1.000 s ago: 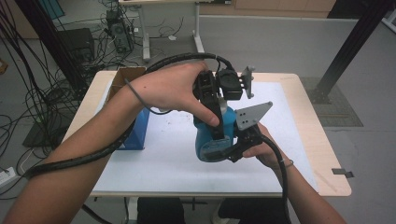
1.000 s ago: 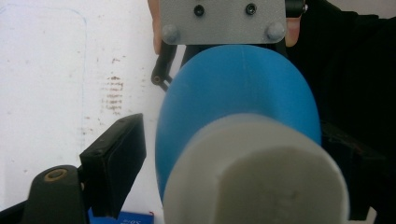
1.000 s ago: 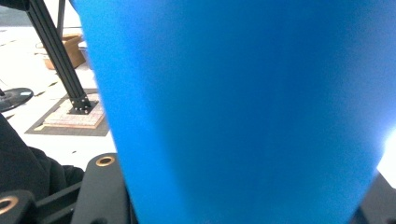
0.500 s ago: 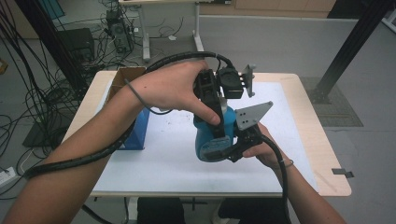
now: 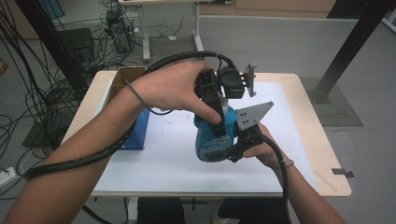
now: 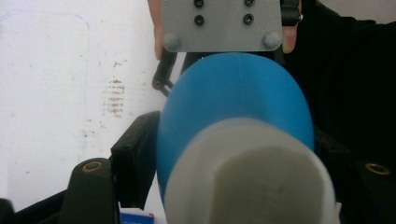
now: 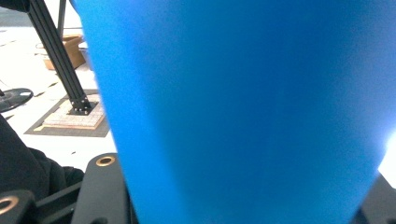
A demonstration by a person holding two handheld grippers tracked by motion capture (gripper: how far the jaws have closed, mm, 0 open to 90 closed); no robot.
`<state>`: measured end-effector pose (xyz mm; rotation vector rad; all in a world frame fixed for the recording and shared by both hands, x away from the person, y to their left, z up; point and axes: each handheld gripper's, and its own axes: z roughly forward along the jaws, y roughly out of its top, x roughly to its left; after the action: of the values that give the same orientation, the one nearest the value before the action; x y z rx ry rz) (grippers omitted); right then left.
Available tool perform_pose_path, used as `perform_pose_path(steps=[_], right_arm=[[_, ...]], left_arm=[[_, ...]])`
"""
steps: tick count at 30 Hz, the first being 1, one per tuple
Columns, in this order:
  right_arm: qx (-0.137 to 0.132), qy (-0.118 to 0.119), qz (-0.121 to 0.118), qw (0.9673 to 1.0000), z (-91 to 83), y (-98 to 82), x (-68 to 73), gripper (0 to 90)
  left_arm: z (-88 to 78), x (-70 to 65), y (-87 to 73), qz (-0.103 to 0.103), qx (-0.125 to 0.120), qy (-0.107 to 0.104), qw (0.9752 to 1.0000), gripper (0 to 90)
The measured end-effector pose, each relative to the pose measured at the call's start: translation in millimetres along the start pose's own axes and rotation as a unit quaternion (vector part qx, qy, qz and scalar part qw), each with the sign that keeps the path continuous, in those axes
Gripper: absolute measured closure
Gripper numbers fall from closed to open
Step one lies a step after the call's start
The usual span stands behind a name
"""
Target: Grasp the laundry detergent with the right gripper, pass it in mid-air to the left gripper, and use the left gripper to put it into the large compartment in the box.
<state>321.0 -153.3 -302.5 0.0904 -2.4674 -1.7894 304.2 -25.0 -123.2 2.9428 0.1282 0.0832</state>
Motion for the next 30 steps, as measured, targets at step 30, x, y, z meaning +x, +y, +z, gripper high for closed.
perform_pose_path(steps=[30], right_arm=[[0.000, 0.001, -0.002, 1.0000, -0.1, 0.8, -0.2, 40.2]], left_arm=[[-1.5, -1.9, 0.3, -0.003, -0.004, -0.001, 1.0000, 37.3]])
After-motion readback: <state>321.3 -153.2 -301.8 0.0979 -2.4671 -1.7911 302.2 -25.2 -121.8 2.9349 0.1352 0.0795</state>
